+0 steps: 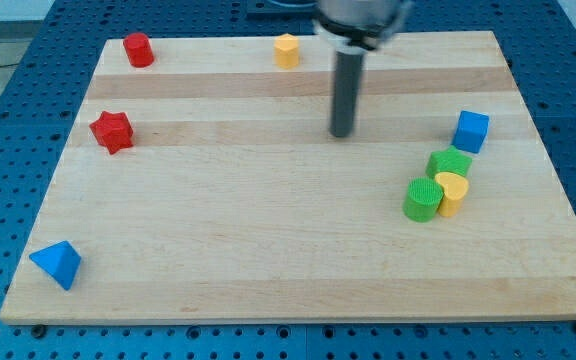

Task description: Move the yellow hexagon slightly to the down

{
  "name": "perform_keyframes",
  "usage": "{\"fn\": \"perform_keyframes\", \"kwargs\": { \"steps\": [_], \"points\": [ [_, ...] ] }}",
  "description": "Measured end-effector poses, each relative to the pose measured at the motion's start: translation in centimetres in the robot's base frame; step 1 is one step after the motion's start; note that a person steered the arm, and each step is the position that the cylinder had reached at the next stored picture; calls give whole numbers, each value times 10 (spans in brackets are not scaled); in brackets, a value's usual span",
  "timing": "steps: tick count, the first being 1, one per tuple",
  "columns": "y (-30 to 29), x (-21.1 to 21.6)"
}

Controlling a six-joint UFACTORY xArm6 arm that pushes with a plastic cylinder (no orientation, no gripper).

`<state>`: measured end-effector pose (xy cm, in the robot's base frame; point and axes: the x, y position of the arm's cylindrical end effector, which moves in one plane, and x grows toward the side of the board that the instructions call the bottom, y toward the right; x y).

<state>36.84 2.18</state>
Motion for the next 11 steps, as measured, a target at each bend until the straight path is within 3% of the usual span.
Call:
{"fn": "perform_keyframes", "kwargs": {
  "steps": [2,4,7,9,11],
  "points": [
    [-125,-97],
    [-121,-173],
    [-38,-167],
    [-25,-128],
    [-40,-60]
  ]
}}
